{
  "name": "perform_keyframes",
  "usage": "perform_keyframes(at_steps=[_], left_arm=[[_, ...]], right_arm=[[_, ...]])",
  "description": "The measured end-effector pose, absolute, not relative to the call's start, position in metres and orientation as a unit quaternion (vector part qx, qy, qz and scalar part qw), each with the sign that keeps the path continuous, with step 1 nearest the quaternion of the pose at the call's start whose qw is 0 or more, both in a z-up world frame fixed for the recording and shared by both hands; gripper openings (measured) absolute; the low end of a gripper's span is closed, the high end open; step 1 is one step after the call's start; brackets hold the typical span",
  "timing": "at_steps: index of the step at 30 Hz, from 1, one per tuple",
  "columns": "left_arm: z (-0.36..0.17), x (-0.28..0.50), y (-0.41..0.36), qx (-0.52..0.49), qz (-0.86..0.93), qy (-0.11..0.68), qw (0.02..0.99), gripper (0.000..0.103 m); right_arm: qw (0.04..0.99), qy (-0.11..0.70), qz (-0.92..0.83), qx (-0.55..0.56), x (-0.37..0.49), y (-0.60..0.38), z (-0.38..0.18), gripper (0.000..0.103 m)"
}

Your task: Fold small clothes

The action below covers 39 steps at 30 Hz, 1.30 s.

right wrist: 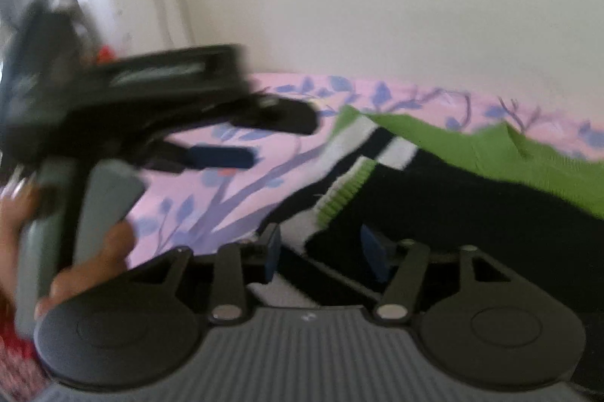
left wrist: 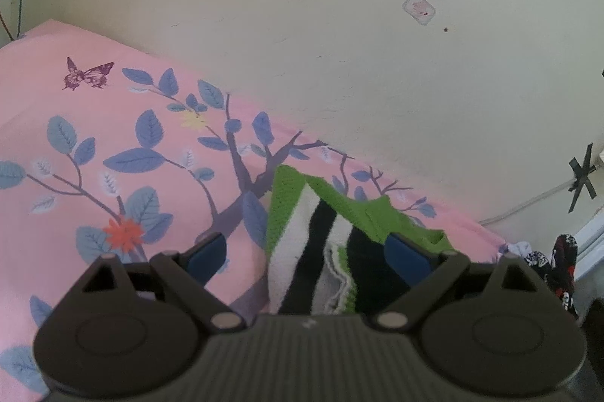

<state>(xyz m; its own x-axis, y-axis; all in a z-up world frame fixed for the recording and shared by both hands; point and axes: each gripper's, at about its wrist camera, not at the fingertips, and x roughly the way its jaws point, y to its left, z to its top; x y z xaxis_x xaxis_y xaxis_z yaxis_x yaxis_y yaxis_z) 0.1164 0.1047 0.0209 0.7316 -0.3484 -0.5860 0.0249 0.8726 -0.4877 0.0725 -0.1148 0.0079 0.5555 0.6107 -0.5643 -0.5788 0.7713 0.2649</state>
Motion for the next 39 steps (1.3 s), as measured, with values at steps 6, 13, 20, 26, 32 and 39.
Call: perform_keyframes(at_steps=[6, 13, 20, 26, 32, 39], left_arm=[[0.024, 0.112, 0.091, -0.225, -0.135, 0.346, 0.901, 0.094], [0.018, 0.110, 0.058, -0.191, -0.190, 0.356, 0.895, 0.089], [0.001, 0.115, 0.036, -0.122, -0.170, 0.368, 0.906, 0.086], [-0.001, 0.111, 0.014, -0.044, -0.152, 0.360, 0.919, 0.092], [-0.001, 0.111, 0.017, -0.049, -0.158, 0.358, 0.919, 0.095], [-0.002, 0.112, 0.017, -0.052, -0.164, 0.357, 0.918, 0.099]], right_arm=[[0.918, 0.280, 0.252, 0.122, 0.059, -0.197, 0.027, 0.052], [0.930, 0.296, 0.136, 0.168, 0.054, -0.271, 0.003, 0.053], [0.921, 0.292, 0.101, 0.236, 0.071, -0.302, -0.022, 0.037], [0.942, 0.278, 0.102, 0.161, 0.063, -0.276, -0.016, 0.061], [0.948, 0.275, 0.096, 0.128, 0.062, -0.267, -0.015, 0.064], [0.949, 0.268, 0.092, 0.138, 0.060, -0.269, -0.015, 0.066]])
